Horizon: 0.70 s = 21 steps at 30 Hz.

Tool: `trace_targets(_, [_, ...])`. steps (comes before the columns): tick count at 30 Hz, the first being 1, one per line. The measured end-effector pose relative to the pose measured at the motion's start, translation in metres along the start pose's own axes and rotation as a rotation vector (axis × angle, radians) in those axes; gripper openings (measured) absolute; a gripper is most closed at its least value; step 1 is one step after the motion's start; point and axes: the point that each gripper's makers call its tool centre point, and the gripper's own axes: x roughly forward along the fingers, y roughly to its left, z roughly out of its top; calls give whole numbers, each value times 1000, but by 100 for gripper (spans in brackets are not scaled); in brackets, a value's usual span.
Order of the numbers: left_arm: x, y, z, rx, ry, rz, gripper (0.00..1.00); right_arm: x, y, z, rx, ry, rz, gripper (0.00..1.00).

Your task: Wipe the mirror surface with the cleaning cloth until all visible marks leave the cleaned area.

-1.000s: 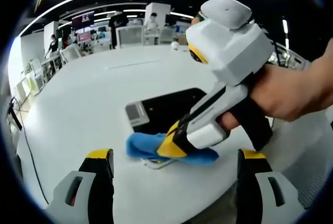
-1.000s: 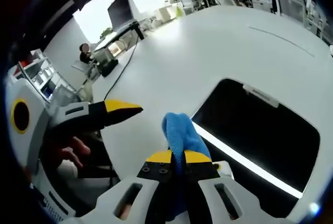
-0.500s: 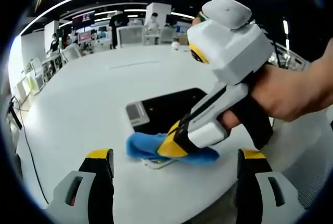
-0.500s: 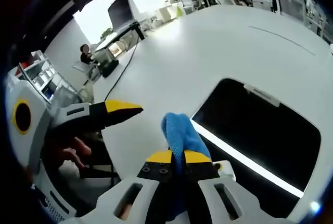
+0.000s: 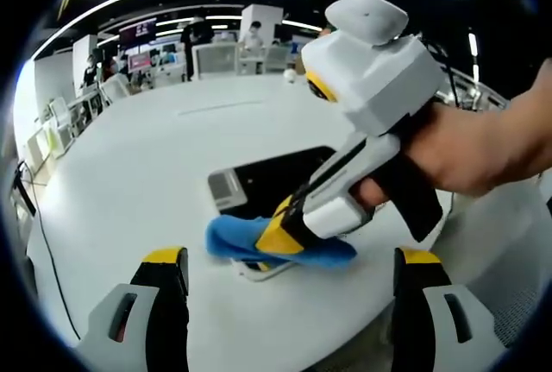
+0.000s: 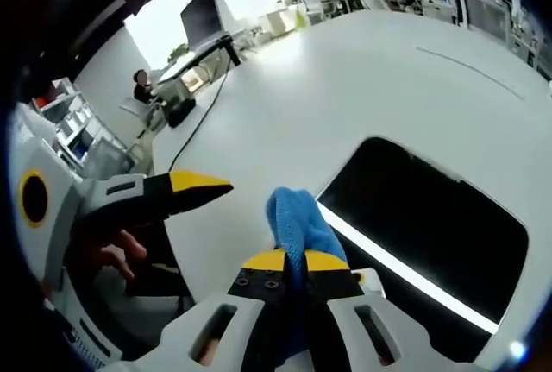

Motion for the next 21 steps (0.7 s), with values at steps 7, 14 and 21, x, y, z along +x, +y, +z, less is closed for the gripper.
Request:
trace_targets(7, [0, 0, 1, 1, -1, -3, 100, 2, -9, 7, -7, 9, -8, 0])
trace_targets(14, [1, 0, 1, -7, -3, -7, 100, 4, -17, 14, -13, 16, -10, 0])
trace_targets(21, [0, 0, 1, -15, -8, -6, 100, 8, -26, 23, -27, 23, -18, 0])
